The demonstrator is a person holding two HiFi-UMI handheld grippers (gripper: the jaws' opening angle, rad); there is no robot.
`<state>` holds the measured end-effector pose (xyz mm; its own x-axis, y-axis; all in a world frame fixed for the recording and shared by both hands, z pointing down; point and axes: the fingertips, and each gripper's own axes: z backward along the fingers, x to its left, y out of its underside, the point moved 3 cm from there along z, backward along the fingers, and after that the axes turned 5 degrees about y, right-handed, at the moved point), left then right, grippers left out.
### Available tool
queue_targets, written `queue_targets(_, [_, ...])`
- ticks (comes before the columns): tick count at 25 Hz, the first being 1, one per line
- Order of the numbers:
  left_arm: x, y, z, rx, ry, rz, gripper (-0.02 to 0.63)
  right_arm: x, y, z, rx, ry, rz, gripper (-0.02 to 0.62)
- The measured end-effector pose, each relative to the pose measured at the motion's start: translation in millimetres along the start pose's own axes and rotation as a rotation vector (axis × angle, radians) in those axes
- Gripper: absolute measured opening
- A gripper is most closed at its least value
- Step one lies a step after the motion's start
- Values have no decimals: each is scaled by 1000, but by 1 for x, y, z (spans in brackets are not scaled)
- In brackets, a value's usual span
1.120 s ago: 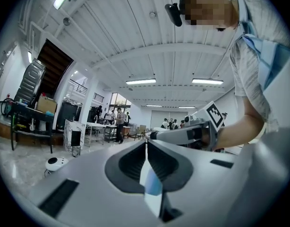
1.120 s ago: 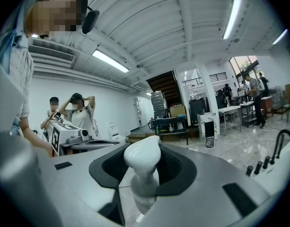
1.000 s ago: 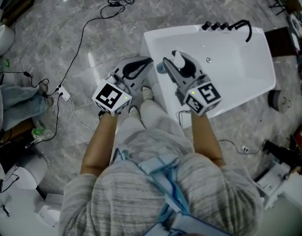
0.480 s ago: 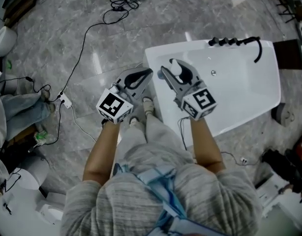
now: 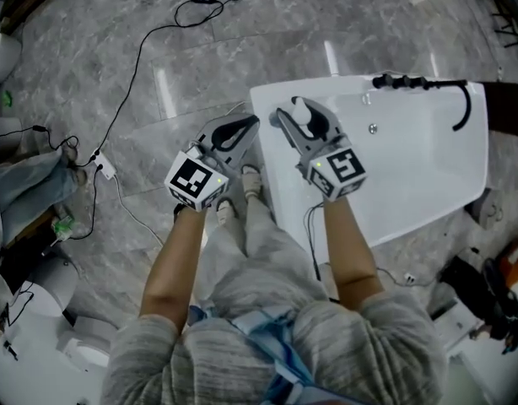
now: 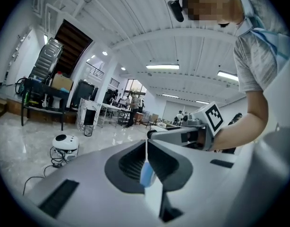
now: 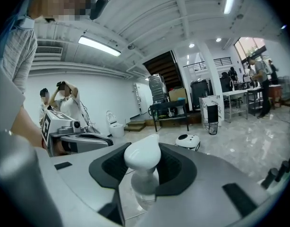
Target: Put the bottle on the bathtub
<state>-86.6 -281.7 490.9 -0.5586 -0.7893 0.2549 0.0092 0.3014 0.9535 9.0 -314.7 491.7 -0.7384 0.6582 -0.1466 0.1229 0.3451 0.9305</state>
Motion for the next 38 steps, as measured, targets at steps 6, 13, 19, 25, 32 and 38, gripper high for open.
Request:
queue_targets(6, [30, 32, -19, 38, -23, 47, 11, -28, 33, -34, 36, 16, -27, 155])
queue_targets(13, [60, 68, -40, 54, -42, 79, 11, -54, 69, -69, 67, 23, -16, 155])
queue_targets(19, [80, 92, -55, 64, -56, 99, 11, -73, 95, -93, 90, 36, -7, 155])
queue_targets(25, [90, 110, -70, 62, -61, 119, 11, -87, 114, -107, 104, 41, 6, 155])
queue_targets(32, [91, 131, -76, 71, -62, 149, 11, -88, 137, -114, 114, 40, 43, 155])
queue_targets(38, [98, 138, -71, 63, -79, 164, 11, -84, 146, -118, 103, 26, 82, 155])
